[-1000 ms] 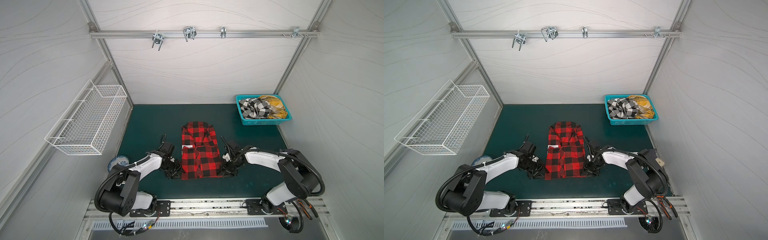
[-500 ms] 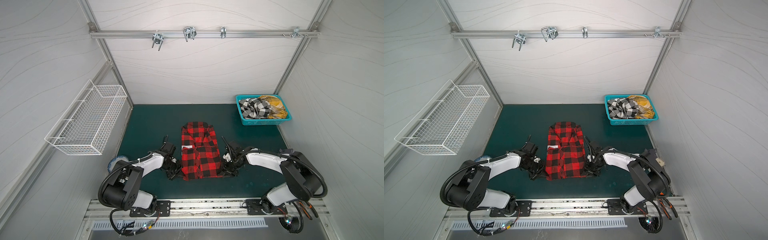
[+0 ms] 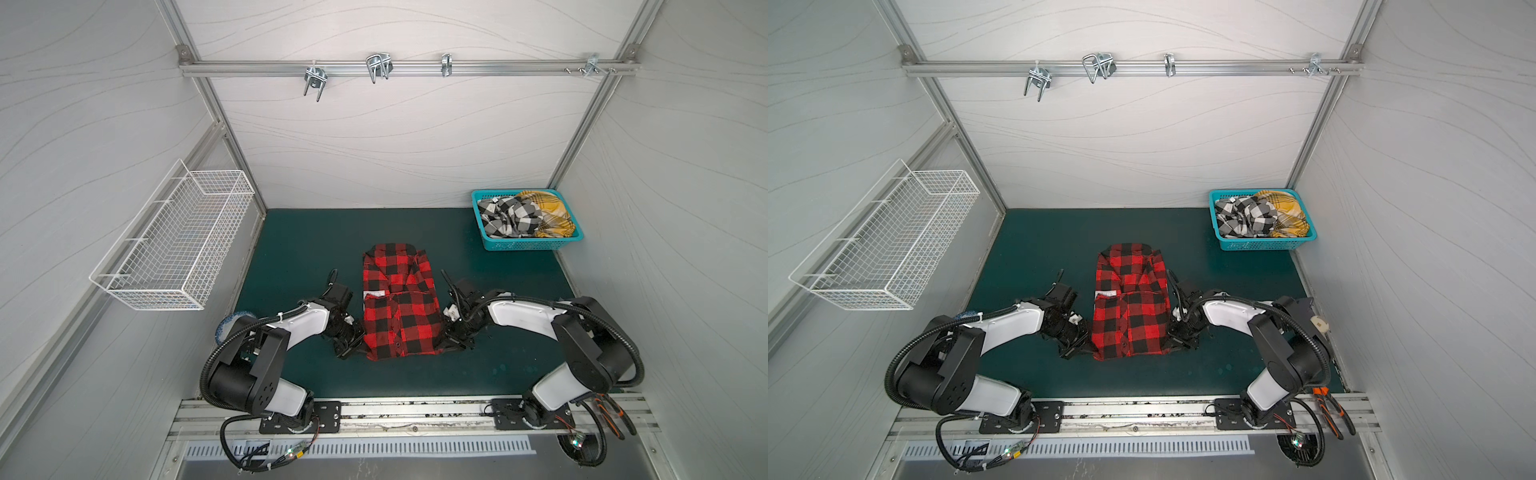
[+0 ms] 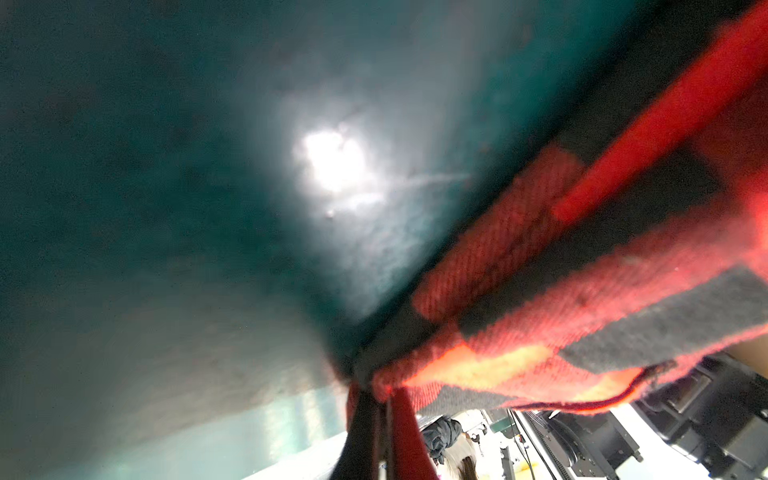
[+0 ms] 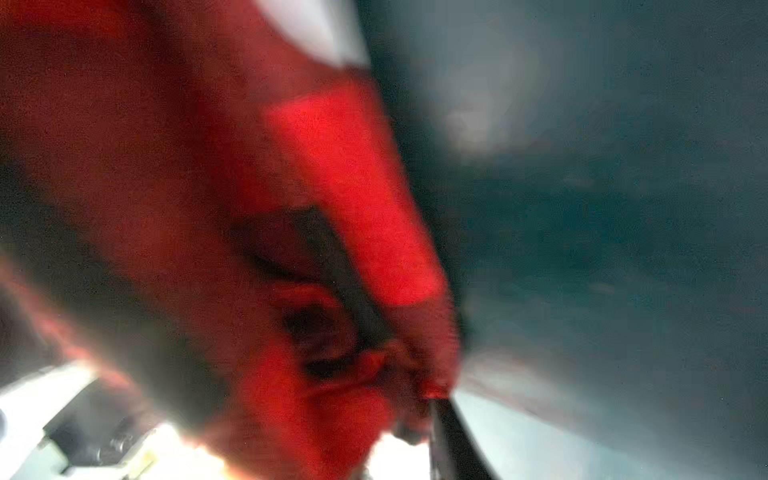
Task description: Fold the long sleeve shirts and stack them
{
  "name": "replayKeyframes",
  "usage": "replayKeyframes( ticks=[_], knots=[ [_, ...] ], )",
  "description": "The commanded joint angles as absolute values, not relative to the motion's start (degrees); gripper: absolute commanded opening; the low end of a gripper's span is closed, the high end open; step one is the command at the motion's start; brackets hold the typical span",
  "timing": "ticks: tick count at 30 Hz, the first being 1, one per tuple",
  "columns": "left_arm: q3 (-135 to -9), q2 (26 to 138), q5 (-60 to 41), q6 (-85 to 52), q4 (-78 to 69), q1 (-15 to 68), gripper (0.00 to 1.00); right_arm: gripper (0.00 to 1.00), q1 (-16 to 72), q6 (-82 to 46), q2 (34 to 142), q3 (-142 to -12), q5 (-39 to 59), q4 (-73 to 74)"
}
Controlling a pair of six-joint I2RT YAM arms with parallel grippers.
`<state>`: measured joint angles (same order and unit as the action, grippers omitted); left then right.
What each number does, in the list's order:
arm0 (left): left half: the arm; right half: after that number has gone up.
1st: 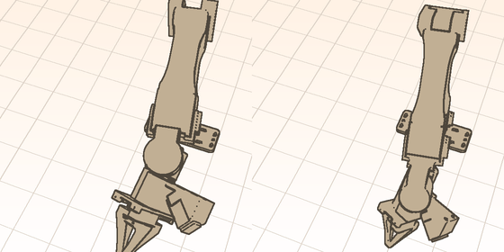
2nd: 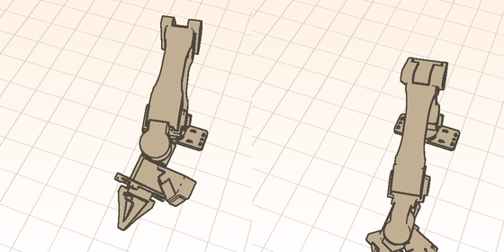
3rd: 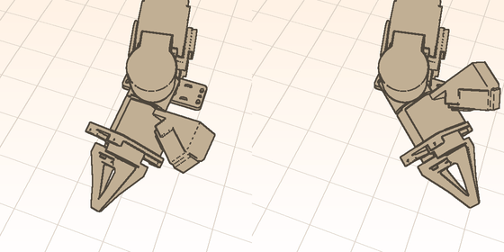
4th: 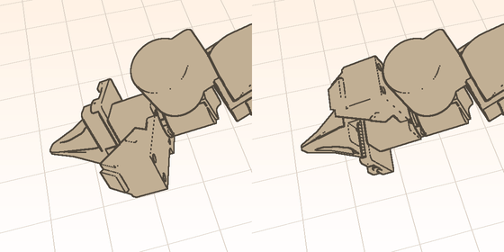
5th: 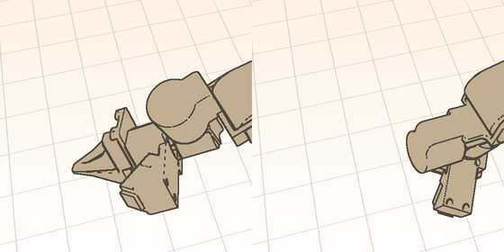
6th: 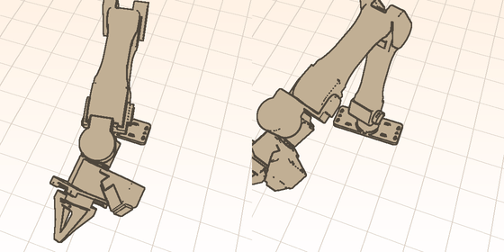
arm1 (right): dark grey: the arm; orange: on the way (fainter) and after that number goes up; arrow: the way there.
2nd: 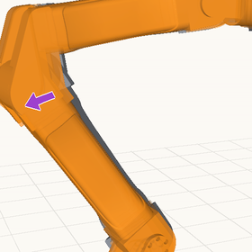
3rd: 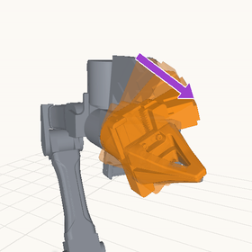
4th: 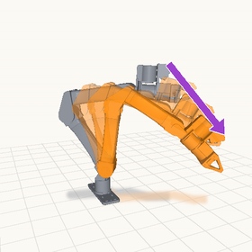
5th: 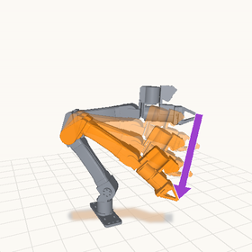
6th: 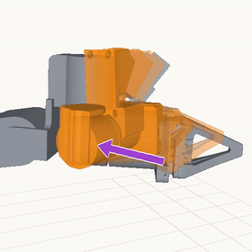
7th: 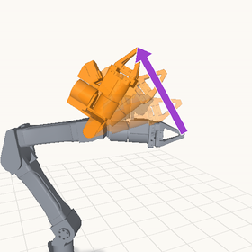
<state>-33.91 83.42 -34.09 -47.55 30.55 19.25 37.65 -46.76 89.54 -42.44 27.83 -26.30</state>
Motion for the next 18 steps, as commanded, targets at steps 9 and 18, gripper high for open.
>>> replayKeyframes(
  ticks=[9,18],
  knots=[
    [-33.70,83.96,-30.54,-46.40,31.21,18.50,0.00,0.42,36.11,-47.27,90.03,-40.27,22.59,-25.89],
    [-33.66,84.83,-30.79,-46.18,30.66,18.46,0.00,0.15,36.81,-45.97,93.07,-42.09,23.26,-25.06]
  ],
)
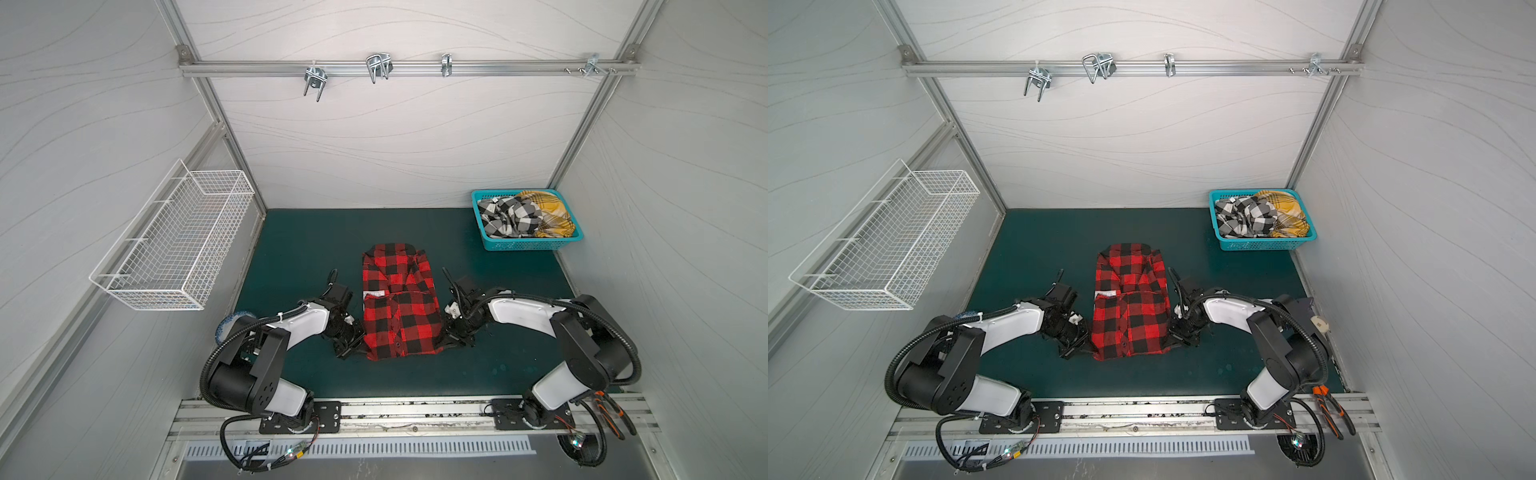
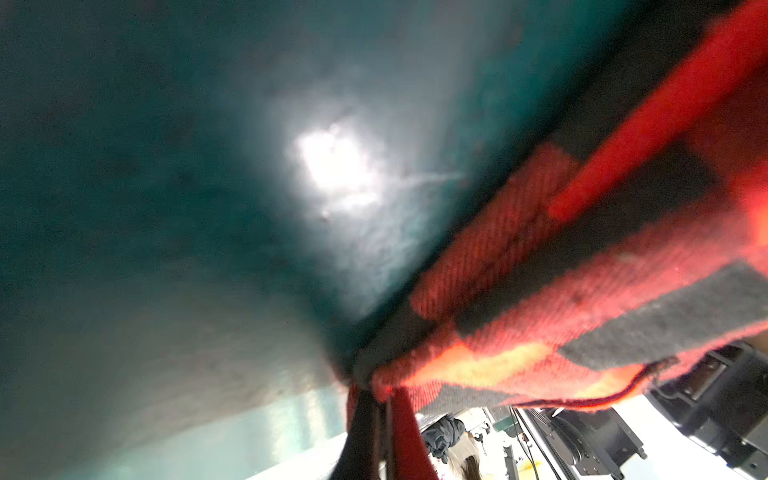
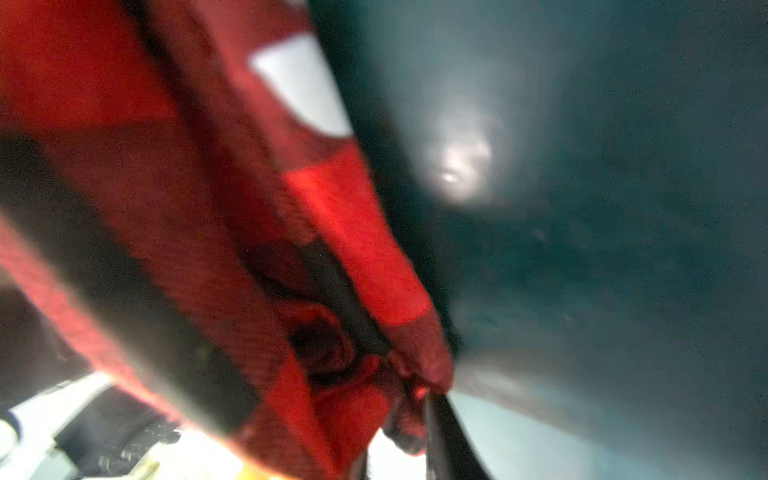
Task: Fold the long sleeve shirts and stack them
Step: 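Lift the near edge with both grippers and fold it over toward the far edge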
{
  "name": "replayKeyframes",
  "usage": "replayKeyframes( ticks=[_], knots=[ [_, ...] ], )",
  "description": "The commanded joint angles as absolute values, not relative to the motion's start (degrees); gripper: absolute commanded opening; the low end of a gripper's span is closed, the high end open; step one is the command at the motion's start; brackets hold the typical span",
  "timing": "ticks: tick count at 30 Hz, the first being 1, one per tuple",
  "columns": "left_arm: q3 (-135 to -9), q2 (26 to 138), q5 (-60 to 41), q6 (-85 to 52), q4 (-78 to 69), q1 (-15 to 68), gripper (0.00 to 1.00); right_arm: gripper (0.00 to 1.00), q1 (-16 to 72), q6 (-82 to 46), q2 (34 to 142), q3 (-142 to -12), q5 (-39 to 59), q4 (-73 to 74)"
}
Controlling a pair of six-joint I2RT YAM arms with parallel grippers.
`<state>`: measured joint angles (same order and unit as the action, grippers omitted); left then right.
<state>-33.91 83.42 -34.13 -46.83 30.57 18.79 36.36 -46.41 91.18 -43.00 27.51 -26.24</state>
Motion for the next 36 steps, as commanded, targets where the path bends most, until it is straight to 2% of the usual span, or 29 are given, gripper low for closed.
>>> replayKeyframes(
  ticks=[1,4,11,15,20,25,31,36],
  knots=[
    [-33.59,84.77,-30.81,-46.23,30.59,18.38,0.00,0.09,36.77,-45.97,92.50,-41.89,23.10,-25.05],
    [-34.20,84.14,-30.57,-45.72,31.55,18.39,0.00,0.00,36.95,-45.75,89.30,-41.50,22.78,-25.22],
    [-35.71,77.93,-30.50,-44.88,37.69,18.84,0.00,0.00,40.38,-46.43,76.80,-41.82,18.92,-32.58],
    [-34.47,69.29,-31.21,-46.03,43.71,20.53,0.00,0.00,43.37,-49.62,70.28,-40.30,17.79,-39.13],
    [-33.96,56.42,-30.90,-49.76,51.93,25.31,0.00,0.00,47.25,-56.41,56.85,-36.50,18.45,-42.81],
    [-35.16,46.60,-32.40,-55.77,54.63,27.20,0.00,0.00,49.48,-59.32,47.22,-38.54,16.03,-48.26],
    [-44.84,48.60,-30.79,-57.62,51.32,27.37,0.00,0.00,46.65,-54.63,51.61,-51.19,13.65,-52.05],
    [-59.69,61.73,-23.87,-50.59,49.62,23.91,0.00,0.00,32.63,-44.80,65.30,-62.94,21.27,-49.52]
  ],
)
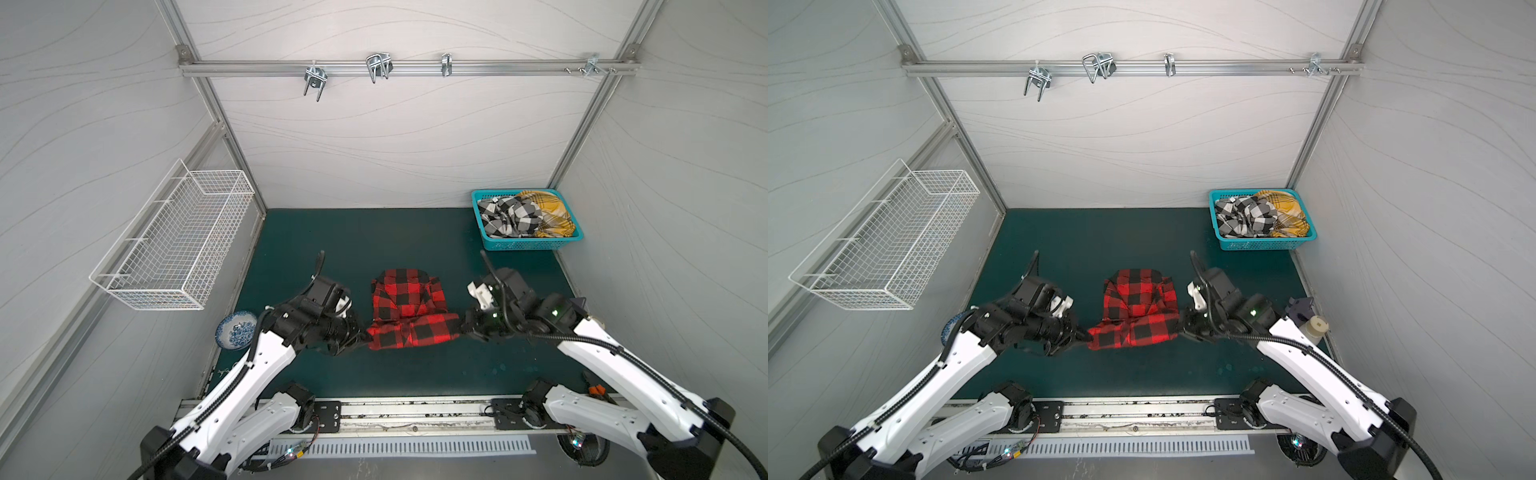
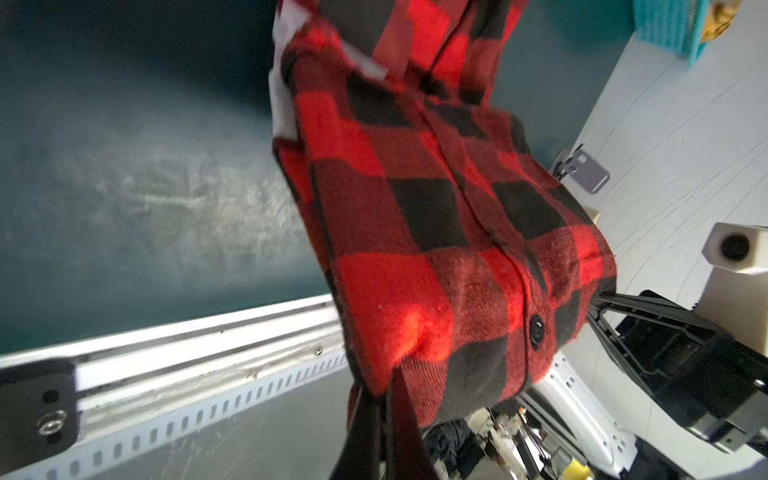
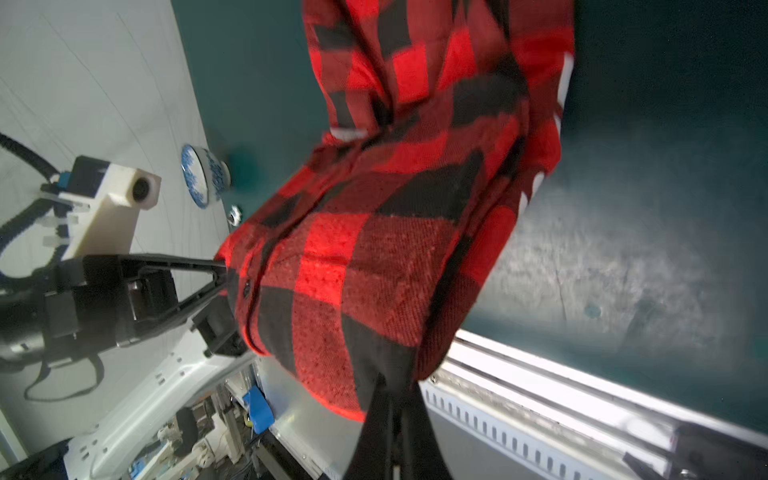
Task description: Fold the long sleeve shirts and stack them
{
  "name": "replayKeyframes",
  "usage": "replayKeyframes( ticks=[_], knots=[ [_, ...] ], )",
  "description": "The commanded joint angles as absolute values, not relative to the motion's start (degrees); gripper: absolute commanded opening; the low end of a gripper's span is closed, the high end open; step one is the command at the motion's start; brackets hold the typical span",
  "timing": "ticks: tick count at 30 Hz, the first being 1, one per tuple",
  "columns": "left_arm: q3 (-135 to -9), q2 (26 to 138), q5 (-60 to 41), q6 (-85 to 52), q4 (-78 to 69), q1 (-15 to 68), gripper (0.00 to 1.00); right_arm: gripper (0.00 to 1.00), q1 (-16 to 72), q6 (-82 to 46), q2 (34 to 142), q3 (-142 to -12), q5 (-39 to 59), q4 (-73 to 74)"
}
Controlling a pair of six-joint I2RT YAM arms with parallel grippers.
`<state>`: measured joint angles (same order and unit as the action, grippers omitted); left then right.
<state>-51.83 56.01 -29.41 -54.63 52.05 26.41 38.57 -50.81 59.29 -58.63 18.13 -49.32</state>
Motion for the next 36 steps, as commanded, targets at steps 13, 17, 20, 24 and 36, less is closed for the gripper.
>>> replayKeyframes(
  ticks=[13,17,20,24,36],
  knots=[
    [-114.66,124.89,-19.14,-43.80,51.04,8.17,0.51,0.62,15.88,-23.71,131.02,-132.07,31.20,-59.54],
    [-121.17,122.91,-14.13,-41.67,54.18,8.24,0.57,0.69,16.82,-24.35,123.75,-118.34,30.78,-48.95],
    [-114.56,118.37,-13.54,-40.90,54.49,12.66,0.52,0.64,17.72,-23.55,121.08,-111.64,29.97,-50.46],
    [-106.16,114.52,-16.20,-41.02,52.64,17.01,0.47,0.51,20.35,-23.53,116.30,-99.20,29.02,-45.98],
    [-109.90,126.31,-26.28,-36.43,51.12,15.56,0.27,0.33,21.82,-23.61,122.17,-100.54,28.17,-45.42]
  ],
)
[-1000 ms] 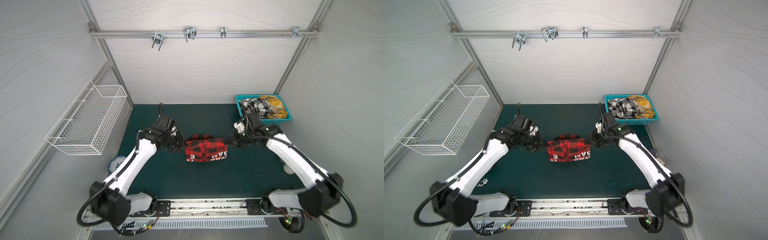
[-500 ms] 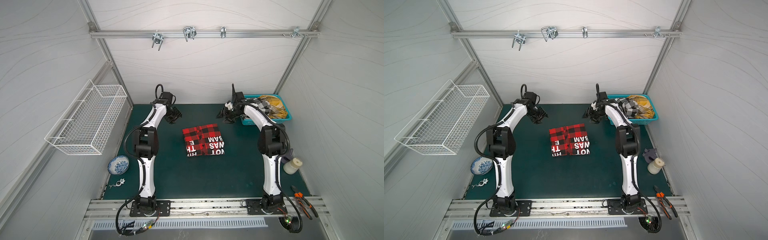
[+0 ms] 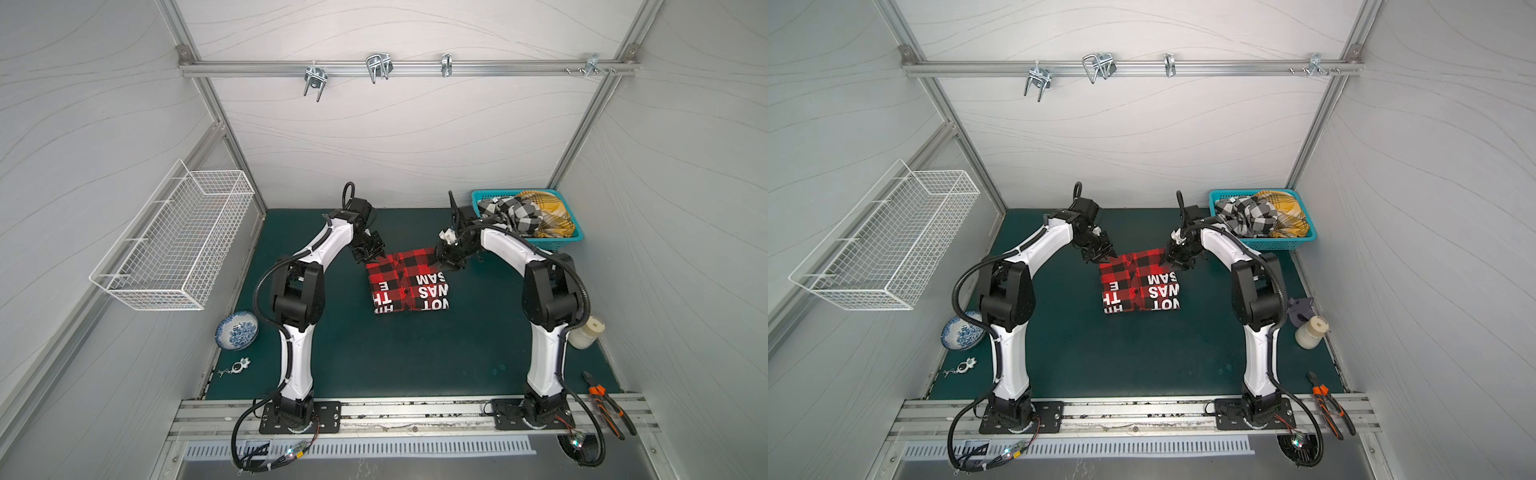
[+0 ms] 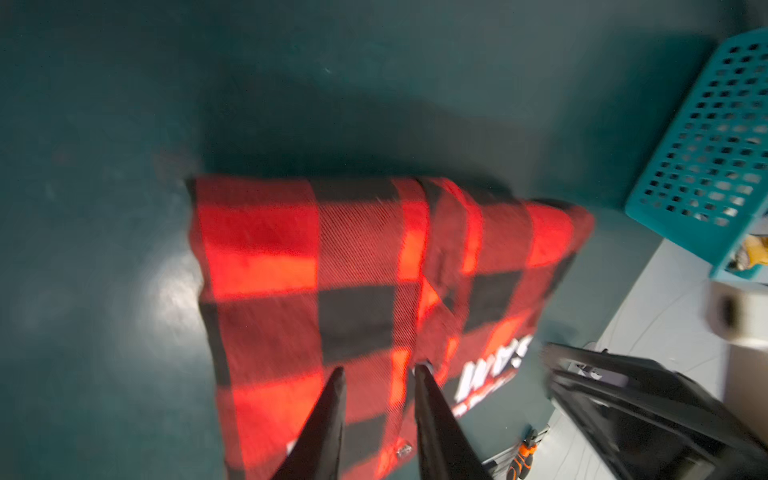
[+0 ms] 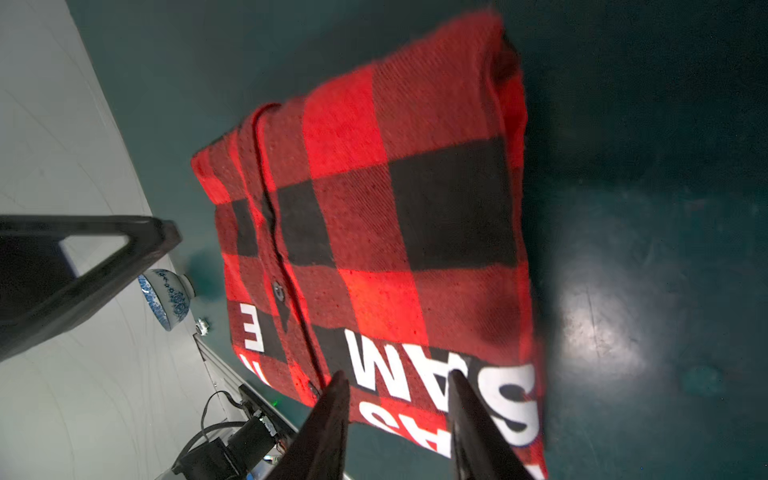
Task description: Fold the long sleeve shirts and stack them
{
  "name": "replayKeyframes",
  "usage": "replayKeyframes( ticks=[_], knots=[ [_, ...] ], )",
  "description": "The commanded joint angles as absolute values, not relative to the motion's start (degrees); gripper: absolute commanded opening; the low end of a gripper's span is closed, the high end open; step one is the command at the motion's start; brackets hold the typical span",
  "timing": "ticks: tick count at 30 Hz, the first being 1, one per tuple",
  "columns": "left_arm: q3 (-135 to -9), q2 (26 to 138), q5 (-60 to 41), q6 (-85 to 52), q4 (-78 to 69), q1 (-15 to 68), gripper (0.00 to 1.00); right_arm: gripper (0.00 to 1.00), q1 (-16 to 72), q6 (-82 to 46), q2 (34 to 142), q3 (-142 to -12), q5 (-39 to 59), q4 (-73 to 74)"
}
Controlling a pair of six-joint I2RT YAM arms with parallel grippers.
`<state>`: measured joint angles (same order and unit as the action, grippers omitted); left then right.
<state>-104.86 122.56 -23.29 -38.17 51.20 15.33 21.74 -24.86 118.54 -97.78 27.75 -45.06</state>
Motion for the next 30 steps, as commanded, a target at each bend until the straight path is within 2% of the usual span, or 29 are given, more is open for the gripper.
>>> replayKeyframes(
  ticks=[1,7,11,16,19,23,25,30],
  knots=[
    [-111.77,128.15,-26.01,-36.35,52.17,15.49,0.26,0.32,22.08,-23.29,123.06,-100.82,27.64,-45.93],
    [-117.20,135.36,-25.22,-35.36,54.24,15.53,0.25,0.29,23.26,-23.58,122.66,-94.48,25.97,-44.66],
    [-113.11,135.19,-25.21,-34.81,53.56,16.22,0.27,0.28,24.89,-24.93,119.54,-87.02,25.39,-43.46],
    [-102.24,126.12,-27.35,-33.86,49.99,18.01,0.29,0.29,26.72,-26.57,111.56,-76.74,26.63,-42.28],
    [-102.87,120.57,-27.28,-32.90,52.88,18.02,0.36,0.33,26.72,-27.16,104.74,-72.36,24.81,-43.50],
    [-102.70,111.03,-22.60,-32.23,58.13,18.02,0.46,0.39,26.72,-25.98,99.34,-74.08,21.67,-49.23],
    [-99.20,106.21,-22.50,-31.99,59.32,18.15,0.46,0.40,26.72,-26.07,97.62,-75.66,20.91,-50.84],
    [-81.86,96.91,-28.09,-33.23,57.00,20.00,0.35,0.39,26.72,-29.29,99.54,-80.98,22.69,-48.94]
  ],
)
